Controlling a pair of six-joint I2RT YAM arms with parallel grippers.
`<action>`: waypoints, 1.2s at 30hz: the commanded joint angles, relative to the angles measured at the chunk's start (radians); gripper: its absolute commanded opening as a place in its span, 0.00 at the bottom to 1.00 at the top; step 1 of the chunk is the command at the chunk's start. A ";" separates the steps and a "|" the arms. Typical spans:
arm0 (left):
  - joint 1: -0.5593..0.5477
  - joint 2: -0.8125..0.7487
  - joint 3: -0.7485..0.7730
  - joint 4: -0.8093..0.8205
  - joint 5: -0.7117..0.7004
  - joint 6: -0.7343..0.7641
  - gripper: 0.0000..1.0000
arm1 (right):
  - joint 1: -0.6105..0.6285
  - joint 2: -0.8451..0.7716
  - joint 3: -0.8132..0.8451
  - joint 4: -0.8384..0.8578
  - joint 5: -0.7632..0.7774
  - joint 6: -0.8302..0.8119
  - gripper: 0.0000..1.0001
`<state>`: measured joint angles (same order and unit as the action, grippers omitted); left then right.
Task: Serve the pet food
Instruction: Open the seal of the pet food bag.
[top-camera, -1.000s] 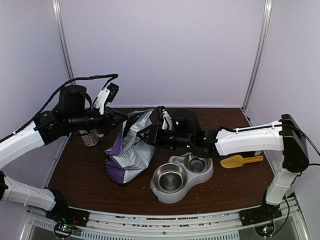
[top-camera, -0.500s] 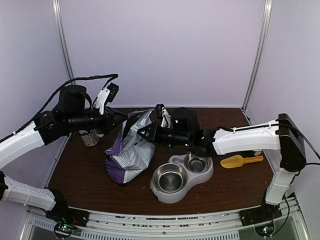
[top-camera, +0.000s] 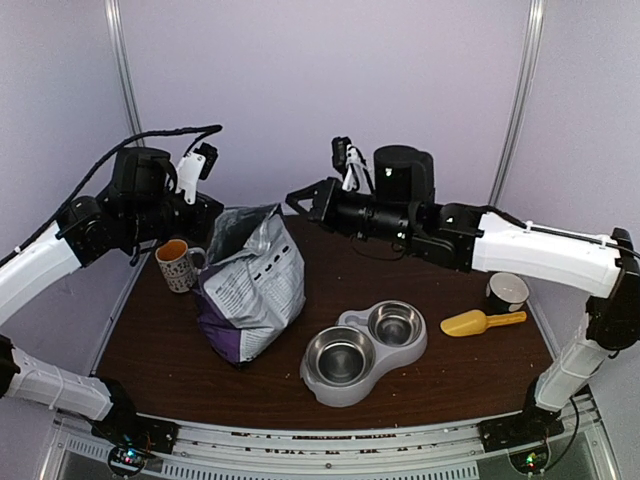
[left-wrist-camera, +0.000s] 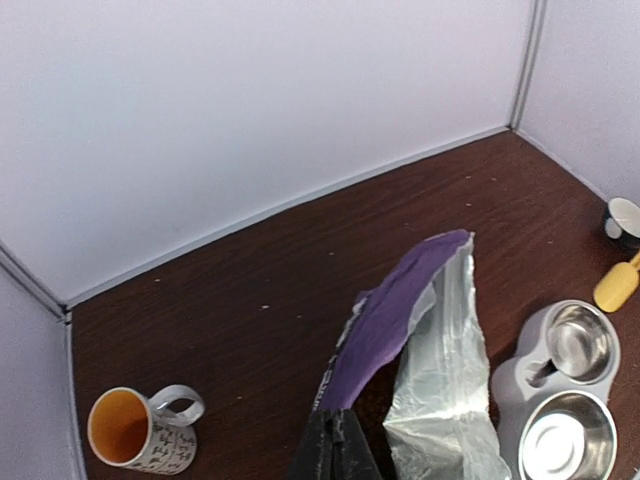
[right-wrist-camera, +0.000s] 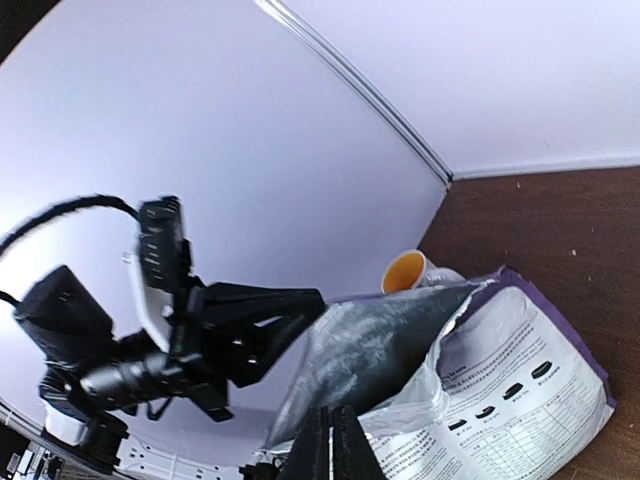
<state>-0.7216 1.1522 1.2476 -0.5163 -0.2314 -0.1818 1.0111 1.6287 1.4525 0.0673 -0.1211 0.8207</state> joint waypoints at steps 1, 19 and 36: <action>0.023 0.006 0.105 0.078 -0.194 0.025 0.00 | -0.010 -0.040 0.076 -0.135 0.050 -0.082 0.00; 0.016 0.051 0.108 -0.088 0.270 -0.059 0.80 | -0.006 -0.051 -0.137 0.006 0.077 -0.064 0.60; -0.165 0.253 0.275 -0.397 -0.003 0.008 0.83 | -0.008 -0.205 -0.365 0.008 0.196 -0.071 0.76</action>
<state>-0.8829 1.4002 1.4811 -0.8474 -0.1379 -0.1825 1.0035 1.4521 1.1103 0.0547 0.0475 0.7624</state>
